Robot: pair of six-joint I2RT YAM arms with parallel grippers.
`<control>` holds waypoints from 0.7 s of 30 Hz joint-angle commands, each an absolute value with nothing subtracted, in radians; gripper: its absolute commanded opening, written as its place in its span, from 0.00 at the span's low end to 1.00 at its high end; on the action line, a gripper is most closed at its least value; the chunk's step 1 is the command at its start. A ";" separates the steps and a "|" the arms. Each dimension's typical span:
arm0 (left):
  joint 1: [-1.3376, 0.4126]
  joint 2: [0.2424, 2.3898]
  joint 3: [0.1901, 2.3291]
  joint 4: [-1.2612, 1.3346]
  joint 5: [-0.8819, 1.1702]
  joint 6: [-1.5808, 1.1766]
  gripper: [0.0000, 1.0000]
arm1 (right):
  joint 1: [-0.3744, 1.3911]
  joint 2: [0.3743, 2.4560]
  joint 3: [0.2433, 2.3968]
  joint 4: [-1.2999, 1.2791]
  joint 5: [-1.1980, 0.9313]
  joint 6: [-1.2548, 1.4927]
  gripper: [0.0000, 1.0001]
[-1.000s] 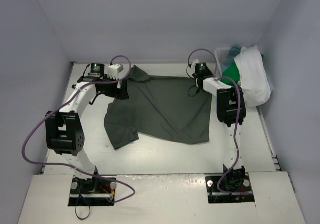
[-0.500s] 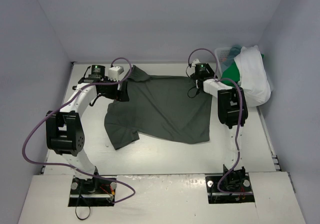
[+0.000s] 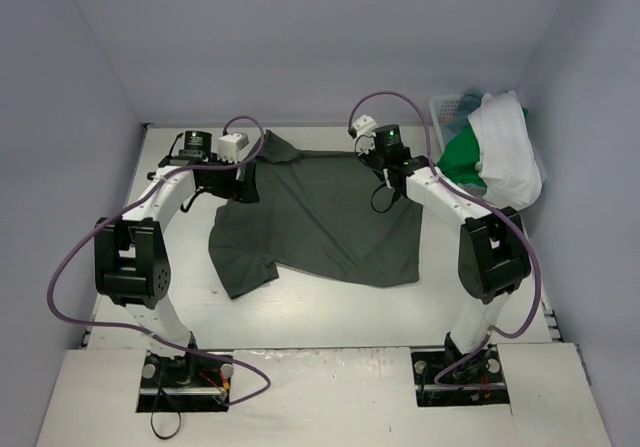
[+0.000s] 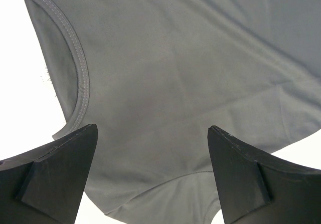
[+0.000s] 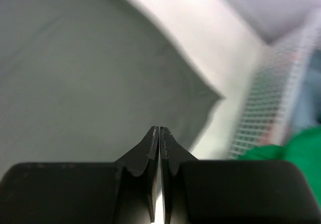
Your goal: Fold and stack the t-shirts
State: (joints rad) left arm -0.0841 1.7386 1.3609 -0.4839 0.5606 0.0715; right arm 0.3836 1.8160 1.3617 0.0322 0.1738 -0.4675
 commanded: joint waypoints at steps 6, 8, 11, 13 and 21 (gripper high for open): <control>-0.091 1.778 1.411 -0.434 0.588 0.078 0.85 | 0.379 1.867 1.264 -0.138 -0.147 -0.442 0.00; -0.092 1.792 1.417 -0.434 0.594 0.075 0.85 | 0.380 1.878 1.255 -0.159 -0.224 -0.451 0.00; -0.103 1.813 1.408 -0.436 0.588 0.081 0.84 | 0.391 1.899 1.259 -0.181 -0.267 -0.459 0.00; -0.113 1.819 1.398 -0.434 0.571 0.089 0.84 | 0.405 1.904 1.259 -0.186 -0.270 -0.456 0.00; -0.120 1.825 1.310 -0.459 0.561 0.112 0.64 | 0.426 1.887 1.223 -0.218 -0.258 -0.469 0.00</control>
